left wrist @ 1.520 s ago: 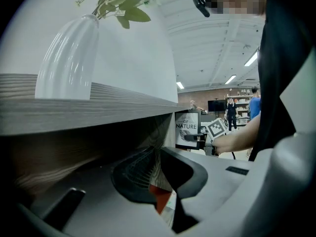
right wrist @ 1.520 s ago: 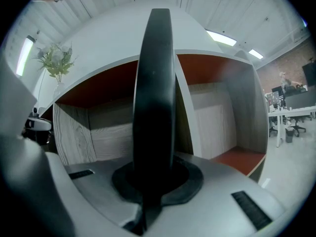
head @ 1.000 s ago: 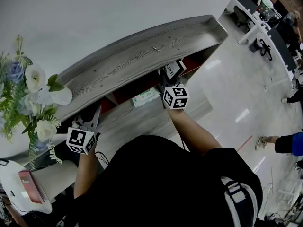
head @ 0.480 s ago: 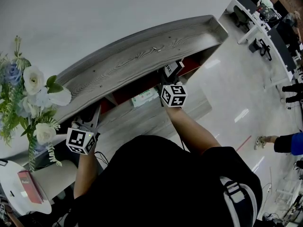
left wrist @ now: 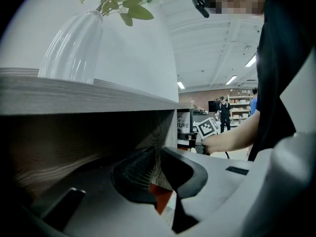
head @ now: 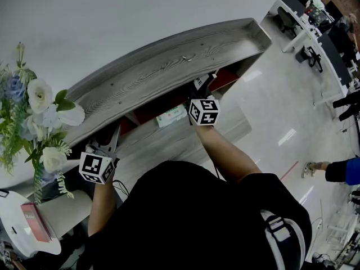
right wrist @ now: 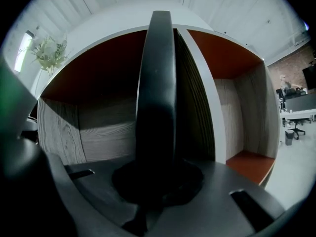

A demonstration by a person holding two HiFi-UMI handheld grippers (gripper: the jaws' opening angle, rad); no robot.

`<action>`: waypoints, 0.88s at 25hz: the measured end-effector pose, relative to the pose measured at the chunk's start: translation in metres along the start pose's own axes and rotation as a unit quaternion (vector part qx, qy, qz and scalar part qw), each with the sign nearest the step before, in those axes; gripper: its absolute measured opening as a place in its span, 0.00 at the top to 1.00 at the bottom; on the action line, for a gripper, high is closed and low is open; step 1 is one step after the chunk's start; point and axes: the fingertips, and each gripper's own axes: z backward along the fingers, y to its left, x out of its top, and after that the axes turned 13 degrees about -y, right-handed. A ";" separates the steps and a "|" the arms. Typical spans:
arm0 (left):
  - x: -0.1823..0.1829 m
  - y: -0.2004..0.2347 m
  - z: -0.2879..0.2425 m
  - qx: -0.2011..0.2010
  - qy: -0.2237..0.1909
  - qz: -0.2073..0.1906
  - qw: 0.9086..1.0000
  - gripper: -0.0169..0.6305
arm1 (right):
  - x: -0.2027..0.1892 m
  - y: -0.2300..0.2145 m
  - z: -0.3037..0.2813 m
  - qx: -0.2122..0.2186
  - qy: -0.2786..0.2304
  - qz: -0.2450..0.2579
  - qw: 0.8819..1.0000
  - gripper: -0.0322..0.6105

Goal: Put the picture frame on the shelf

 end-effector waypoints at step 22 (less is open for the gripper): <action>0.003 -0.002 0.005 0.001 -0.003 0.001 1.000 0.90 | 0.005 0.001 0.002 -0.003 0.001 0.017 1.000 0.91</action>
